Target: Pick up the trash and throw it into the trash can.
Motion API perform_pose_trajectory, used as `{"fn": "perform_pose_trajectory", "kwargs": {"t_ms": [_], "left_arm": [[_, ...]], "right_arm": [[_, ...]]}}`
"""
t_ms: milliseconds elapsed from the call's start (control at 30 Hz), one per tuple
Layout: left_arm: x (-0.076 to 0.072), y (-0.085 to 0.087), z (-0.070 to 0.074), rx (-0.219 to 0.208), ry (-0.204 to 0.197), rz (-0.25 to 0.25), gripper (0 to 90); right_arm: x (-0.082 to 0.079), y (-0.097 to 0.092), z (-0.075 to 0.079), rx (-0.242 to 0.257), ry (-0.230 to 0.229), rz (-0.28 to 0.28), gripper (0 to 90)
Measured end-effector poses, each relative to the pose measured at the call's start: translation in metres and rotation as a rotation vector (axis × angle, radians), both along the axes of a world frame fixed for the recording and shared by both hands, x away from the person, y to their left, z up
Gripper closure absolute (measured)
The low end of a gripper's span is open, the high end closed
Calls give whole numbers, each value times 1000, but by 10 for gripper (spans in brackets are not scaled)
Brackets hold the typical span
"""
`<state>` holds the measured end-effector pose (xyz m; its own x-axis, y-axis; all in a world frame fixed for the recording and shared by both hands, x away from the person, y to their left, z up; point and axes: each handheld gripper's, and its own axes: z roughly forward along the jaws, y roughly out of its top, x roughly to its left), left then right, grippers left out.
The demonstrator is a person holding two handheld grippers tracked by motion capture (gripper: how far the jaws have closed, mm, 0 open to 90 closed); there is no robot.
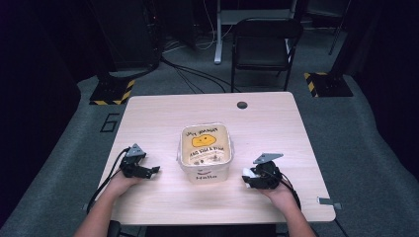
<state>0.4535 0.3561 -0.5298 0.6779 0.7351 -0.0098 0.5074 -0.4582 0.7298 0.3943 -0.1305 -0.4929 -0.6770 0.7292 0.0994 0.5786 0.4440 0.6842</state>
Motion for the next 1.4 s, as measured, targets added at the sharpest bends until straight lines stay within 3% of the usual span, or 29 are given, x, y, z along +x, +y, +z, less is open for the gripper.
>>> {"fn": "perform_pose_trajectory", "kwargs": {"t_ms": [400, 633, 1200, 1400], "left_arm": [[0, 0, 0, -2, -7, 3, 74], [0, 0, 0, -4, -2, 1, 73], [0, 0, 0, -1, 2, -3, 73], [0, 0, 0, -1, 1, -4, 73]], "right_arm": [[5, 4, 11, -11, 13, 14, 490], [10, 0, 21, -6, 29, -9, 489], [11, 2, 68, 29, -20, -17, 489], [12, 3, 81, 18, -30, -17, 489]]}}
